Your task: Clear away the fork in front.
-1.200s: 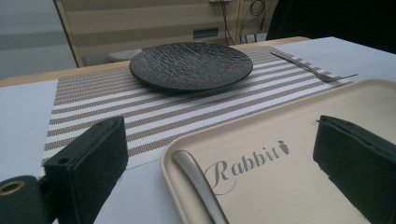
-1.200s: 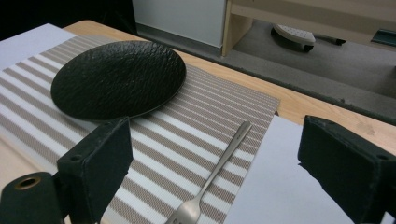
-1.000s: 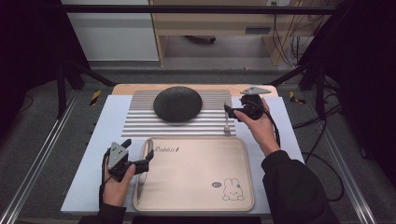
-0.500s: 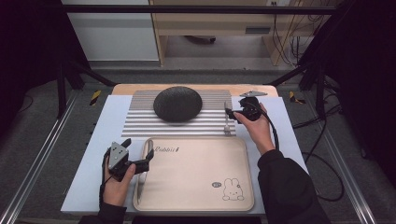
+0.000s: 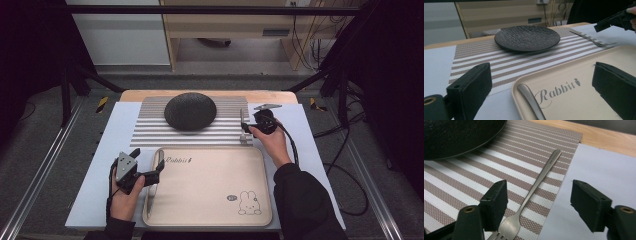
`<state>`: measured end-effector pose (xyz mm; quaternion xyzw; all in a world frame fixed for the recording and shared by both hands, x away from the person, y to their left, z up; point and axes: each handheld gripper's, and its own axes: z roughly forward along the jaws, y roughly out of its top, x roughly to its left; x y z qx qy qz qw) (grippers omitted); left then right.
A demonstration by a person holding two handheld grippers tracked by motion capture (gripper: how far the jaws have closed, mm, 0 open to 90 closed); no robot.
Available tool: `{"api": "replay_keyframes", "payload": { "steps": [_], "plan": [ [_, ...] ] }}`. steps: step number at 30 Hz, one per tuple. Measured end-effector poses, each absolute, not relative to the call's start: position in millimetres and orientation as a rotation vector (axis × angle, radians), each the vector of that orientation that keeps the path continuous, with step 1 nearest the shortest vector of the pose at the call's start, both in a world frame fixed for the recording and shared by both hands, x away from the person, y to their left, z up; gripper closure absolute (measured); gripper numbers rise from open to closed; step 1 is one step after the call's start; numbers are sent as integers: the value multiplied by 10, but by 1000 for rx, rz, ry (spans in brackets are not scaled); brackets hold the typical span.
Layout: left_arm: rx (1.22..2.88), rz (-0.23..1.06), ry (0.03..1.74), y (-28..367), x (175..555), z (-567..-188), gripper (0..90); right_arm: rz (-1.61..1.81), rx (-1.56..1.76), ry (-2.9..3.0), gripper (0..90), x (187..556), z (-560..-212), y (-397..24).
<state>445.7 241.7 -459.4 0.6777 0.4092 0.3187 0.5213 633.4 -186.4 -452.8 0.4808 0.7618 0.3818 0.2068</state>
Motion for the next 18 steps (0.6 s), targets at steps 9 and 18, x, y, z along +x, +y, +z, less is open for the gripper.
{"api": "replay_keyframes", "payload": {
  "steps": [9,18],
  "plan": [
    [1623,763,977,2419,4452,-4590,26,1053,1315,2135,399,6372,-4601,-1713],
    [1625,763,972,2413,4448,-4585,26,982,1327,2134,496,6434,-4678,-1615]
  ]
}}
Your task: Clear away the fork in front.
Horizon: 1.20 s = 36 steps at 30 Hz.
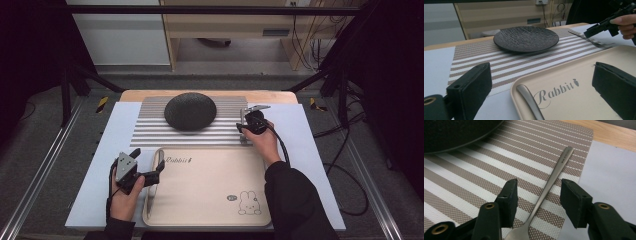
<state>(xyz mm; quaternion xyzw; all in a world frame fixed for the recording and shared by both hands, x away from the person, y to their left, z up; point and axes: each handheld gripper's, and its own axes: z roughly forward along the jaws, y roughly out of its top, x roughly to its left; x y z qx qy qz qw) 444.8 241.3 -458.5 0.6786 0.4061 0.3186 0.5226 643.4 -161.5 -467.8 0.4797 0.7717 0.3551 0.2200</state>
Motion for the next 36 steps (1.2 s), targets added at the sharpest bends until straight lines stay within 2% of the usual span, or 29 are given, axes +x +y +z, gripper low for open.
{"api": "replay_keyframes", "payload": {
  "steps": [9,17,21,29,36],
  "plan": [
    [1623,768,978,2416,4447,-4584,27,926,1357,2161,622,6482,-4766,-1657],
    [1628,765,977,2413,4447,-4586,27,930,1339,2182,682,6481,-4768,-1658],
    [1630,764,975,2412,4448,-4587,29,944,1328,2198,774,6477,-4766,-1671],
    [1634,763,975,2411,4451,-4591,31,973,1305,2216,827,6460,-4742,-1715],
    [1636,761,975,2404,4450,-4592,31,964,1296,2234,827,6453,-4729,-1726]
  ]
}}
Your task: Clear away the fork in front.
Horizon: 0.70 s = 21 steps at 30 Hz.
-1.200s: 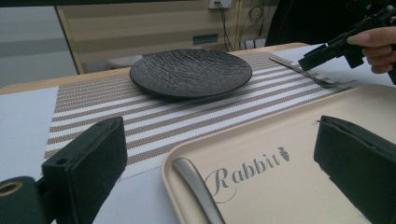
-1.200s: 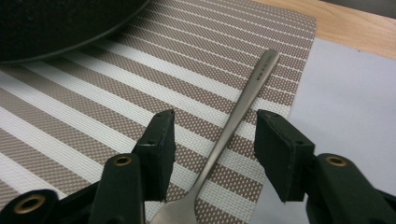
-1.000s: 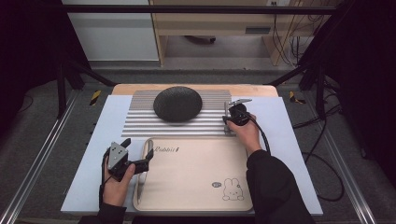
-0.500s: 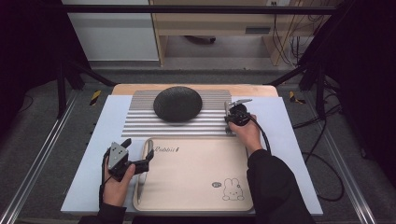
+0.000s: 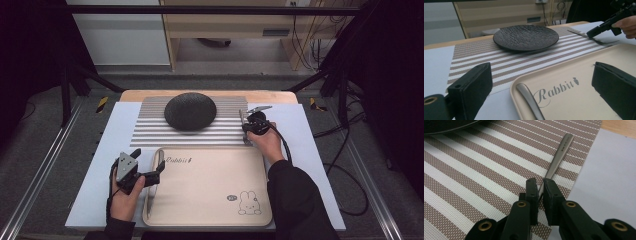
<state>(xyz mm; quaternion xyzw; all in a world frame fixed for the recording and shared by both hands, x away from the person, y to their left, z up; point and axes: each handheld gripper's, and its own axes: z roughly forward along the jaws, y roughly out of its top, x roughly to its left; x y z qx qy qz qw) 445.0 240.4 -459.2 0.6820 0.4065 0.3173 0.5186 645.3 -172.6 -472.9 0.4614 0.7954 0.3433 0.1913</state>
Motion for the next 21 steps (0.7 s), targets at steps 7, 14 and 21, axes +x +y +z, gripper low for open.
{"api": "replay_keyframes", "payload": {
  "steps": [7,14,21],
  "plan": [
    [1638,760,973,2401,4450,-4593,32,971,1339,2206,788,6470,-4772,-1718],
    [1638,761,975,2407,4448,-4591,33,977,1300,2250,853,6455,-4762,-1714],
    [1643,759,974,2402,4450,-4594,34,956,1270,2261,850,6444,-4758,-1699]
  ]
}}
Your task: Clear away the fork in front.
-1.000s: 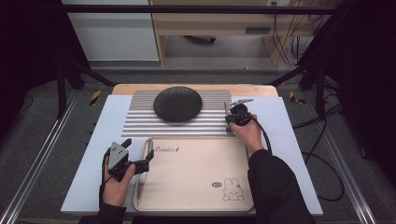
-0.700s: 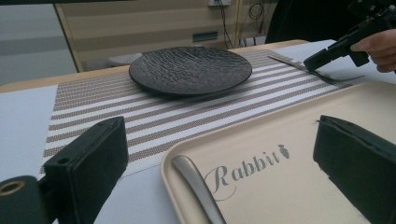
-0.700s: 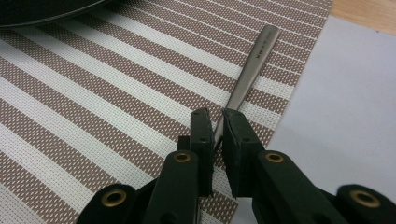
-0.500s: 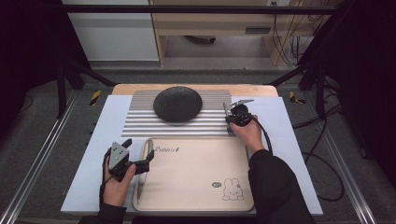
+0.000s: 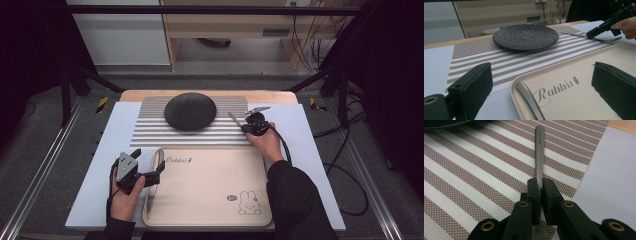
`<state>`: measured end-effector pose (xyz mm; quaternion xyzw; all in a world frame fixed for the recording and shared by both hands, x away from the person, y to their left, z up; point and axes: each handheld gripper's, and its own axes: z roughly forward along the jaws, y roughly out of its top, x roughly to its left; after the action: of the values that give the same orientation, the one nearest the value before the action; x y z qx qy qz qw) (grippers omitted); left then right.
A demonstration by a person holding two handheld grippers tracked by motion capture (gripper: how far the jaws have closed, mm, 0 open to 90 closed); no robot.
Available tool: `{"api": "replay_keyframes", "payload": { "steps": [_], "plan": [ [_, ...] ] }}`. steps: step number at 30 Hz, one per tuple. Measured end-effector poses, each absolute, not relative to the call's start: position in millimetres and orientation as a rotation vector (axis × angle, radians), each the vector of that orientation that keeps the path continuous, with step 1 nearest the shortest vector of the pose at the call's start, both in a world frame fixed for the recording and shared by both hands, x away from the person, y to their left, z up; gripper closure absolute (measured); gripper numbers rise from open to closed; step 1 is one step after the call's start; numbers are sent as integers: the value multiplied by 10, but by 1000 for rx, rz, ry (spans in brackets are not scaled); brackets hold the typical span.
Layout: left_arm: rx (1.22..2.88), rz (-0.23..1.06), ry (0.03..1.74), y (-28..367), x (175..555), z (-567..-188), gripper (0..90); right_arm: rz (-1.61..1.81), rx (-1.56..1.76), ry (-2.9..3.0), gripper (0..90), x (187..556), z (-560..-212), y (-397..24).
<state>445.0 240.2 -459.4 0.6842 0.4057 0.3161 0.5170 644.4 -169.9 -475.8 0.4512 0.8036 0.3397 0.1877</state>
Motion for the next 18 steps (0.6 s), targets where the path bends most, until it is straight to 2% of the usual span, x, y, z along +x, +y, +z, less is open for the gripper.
{"api": "replay_keyframes", "payload": {
  "steps": [6,9,18],
  "plan": [
    [1646,761,973,2399,4449,-4594,35,967,1285,2231,812,6455,-4775,-1678],
    [1646,760,973,2402,4450,-4595,36,972,1283,2222,846,6457,-4782,-1655],
    [1644,759,976,2408,4450,-4594,36,969,1271,2242,851,6443,-4769,-1669]
  ]
}}
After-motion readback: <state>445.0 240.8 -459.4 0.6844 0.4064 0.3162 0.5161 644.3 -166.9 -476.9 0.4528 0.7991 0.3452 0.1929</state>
